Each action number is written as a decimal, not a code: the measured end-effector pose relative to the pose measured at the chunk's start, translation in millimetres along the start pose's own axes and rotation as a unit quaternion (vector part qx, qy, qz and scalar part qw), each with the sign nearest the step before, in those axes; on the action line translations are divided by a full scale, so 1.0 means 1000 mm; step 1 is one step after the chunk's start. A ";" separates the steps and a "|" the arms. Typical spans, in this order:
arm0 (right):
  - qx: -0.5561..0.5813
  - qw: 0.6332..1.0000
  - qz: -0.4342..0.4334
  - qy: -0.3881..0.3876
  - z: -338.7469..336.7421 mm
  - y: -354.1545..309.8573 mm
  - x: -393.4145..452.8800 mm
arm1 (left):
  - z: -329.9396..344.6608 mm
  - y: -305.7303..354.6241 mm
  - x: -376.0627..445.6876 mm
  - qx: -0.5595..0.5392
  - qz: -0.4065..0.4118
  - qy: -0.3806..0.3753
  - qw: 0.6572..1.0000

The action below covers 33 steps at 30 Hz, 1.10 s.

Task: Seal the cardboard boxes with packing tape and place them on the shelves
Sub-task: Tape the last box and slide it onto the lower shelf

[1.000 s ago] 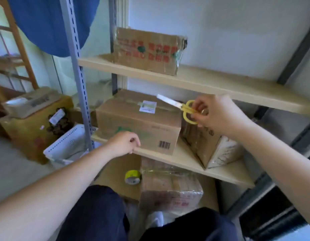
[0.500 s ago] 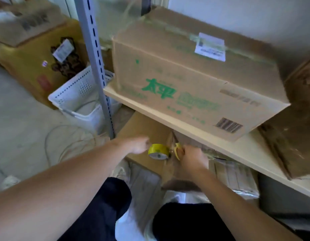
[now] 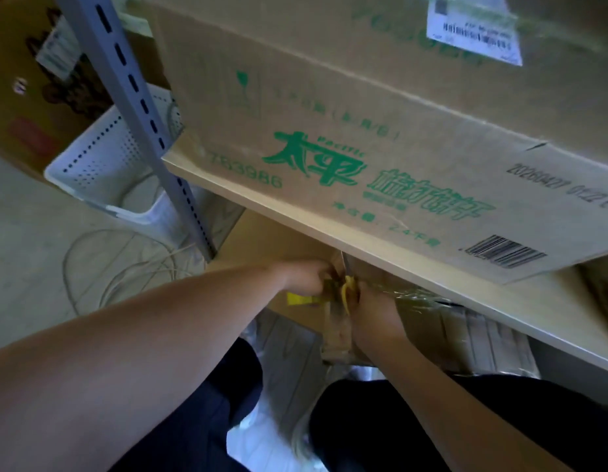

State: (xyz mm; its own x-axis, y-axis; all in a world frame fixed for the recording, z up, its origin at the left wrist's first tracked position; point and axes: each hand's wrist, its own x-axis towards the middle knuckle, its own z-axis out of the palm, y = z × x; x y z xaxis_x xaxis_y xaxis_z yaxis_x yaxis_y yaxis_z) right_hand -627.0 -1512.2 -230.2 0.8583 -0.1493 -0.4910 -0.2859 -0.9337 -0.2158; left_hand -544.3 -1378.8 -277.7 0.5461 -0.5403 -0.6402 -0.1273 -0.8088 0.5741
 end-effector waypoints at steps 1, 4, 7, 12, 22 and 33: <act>0.015 1.000 0.003 0.001 -0.001 -0.001 -0.001 | 0.001 -0.003 0.000 0.043 -0.024 -0.019 0.999; 0.036 0.999 0.009 -0.009 -0.003 -0.002 -0.003 | 0.002 -0.019 -0.002 0.102 -0.067 -0.072 0.990; 0.091 0.996 0.001 -0.024 -0.012 0.004 -0.010 | -0.012 -0.030 -0.003 0.073 -0.043 -0.056 0.995; 0.383 0.893 0.103 -0.211 0.009 -0.004 -0.053 | -0.039 -0.037 -0.012 0.043 -0.043 -0.040 0.997; 0.417 0.854 0.194 -0.245 0.039 -0.019 -0.045 | -0.043 -0.038 -0.008 0.038 -0.051 -0.082 0.995; 0.483 0.818 0.261 -0.170 0.048 -0.045 -0.007 | -0.034 -0.036 0.002 0.108 -0.081 -0.115 0.984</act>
State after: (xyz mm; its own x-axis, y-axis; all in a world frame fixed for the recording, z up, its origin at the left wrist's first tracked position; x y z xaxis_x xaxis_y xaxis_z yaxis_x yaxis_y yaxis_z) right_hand -641.0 -1453.5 -257.9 0.3906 -0.1942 -0.8999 -0.9202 -0.0541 -0.3877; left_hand -510.8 -1343.2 -282.2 0.3752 -0.4181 -0.8273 -0.2397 -0.9059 0.3491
